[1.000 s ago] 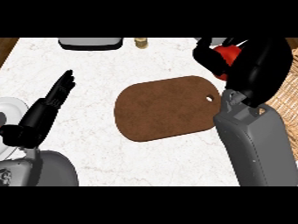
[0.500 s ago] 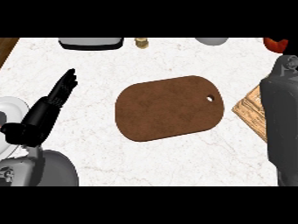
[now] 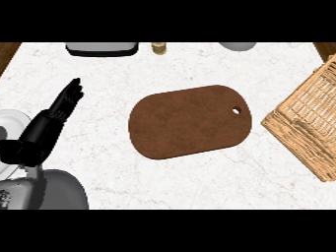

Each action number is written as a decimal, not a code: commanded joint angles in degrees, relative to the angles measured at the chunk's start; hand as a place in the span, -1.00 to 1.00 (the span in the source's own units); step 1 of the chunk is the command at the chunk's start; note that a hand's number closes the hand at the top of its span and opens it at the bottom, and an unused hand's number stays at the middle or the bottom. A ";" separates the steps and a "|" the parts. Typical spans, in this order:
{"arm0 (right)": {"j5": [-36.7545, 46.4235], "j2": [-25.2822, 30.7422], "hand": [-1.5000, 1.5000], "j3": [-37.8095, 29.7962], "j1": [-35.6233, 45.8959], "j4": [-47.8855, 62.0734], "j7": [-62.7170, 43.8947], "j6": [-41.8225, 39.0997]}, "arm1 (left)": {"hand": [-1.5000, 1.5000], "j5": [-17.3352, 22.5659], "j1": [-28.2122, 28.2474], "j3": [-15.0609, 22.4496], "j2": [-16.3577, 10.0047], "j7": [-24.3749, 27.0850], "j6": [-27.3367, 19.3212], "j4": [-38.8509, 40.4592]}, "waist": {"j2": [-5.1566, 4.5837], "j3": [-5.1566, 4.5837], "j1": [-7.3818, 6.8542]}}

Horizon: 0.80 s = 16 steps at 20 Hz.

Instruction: Pick the tomato from the cutting board and place it in the basket

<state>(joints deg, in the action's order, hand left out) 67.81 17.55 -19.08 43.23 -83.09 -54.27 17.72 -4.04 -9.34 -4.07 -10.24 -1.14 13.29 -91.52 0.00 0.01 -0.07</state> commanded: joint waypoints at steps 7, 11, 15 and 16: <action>-8.91 2.38 1.00 -4.43 -11.61 4.39 12.08 10.34 | 0.00 -0.13 -3.02 -1.60 -0.30 3.44 0.47 5.44 | -0.07 0.00 0.26; -9.42 5.01 1.00 -4.41 -13.17 7.28 15.76 12.26 | 0.00 1.21 -1.96 -2.21 -1.18 -0.48 1.55 1.07 | -0.04 0.00 -0.04; -9.94 8.34 1.00 -6.04 -11.06 16.33 21.02 18.07 | 0.00 -0.30 -0.95 -0.63 0.30 -0.03 0.42 -0.07 | -0.14 0.02 -0.37; -6.26 3.87 1.00 -4.79 -13.65 7.71 14.67 20.09 | 0.00 -0.51 -3.31 -1.15 0.39 0.02 -0.04 3.33 | -0.02 -0.02 0.18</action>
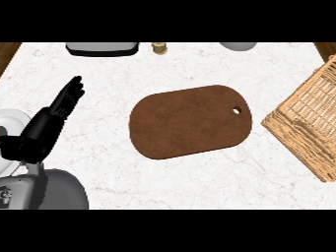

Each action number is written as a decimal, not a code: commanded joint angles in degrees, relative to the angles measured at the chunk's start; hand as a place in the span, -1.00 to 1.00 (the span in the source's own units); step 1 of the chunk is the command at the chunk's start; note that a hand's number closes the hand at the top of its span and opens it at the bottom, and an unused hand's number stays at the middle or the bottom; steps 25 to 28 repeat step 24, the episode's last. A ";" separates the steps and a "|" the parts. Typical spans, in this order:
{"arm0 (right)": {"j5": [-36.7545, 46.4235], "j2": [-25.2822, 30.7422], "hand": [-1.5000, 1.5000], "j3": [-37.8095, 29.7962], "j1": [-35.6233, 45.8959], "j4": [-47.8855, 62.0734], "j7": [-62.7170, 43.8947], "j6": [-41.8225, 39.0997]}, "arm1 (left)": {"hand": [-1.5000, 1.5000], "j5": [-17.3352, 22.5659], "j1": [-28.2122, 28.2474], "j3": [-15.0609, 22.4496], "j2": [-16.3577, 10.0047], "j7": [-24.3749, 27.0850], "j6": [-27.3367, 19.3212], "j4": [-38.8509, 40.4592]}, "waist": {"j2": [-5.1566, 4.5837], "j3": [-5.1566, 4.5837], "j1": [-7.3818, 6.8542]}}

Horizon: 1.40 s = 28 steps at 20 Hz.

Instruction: Pick the tomato from the cutting board and place it in the basket

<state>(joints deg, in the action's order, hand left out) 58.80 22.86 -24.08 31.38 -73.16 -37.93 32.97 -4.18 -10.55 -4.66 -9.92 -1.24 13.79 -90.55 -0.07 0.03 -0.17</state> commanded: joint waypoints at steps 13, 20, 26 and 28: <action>-13.97 6.30 -1.00 -2.90 3.36 13.60 15.66 12.50 | 0.00 -0.52 -2.03 -0.10 0.92 -1.49 -0.37 0.42 | -0.05 -0.01 -0.16; -24.34 7.88 -1.00 -7.90 -0.17 -0.23 13.76 9.06 | 0.00 -0.34 1.29 -0.72 -0.26 -1.16 0.69 -1.73 | 0.21 -0.02 0.51; -30.05 7.56 -1.00 -10.87 -5.86 -8.20 9.13 4.43 | 0.00 -0.24 1.89 -0.47 0.53 0.05 0.65 -0.71 | 0.33 -0.05 0.93; -30.05 7.56 -1.00 -10.87 -5.86 -8.20 9.13 4.43 | 0.00 -0.24 1.89 -0.47 0.53 0.05 0.65 -0.71 | 0.33 -0.05 0.93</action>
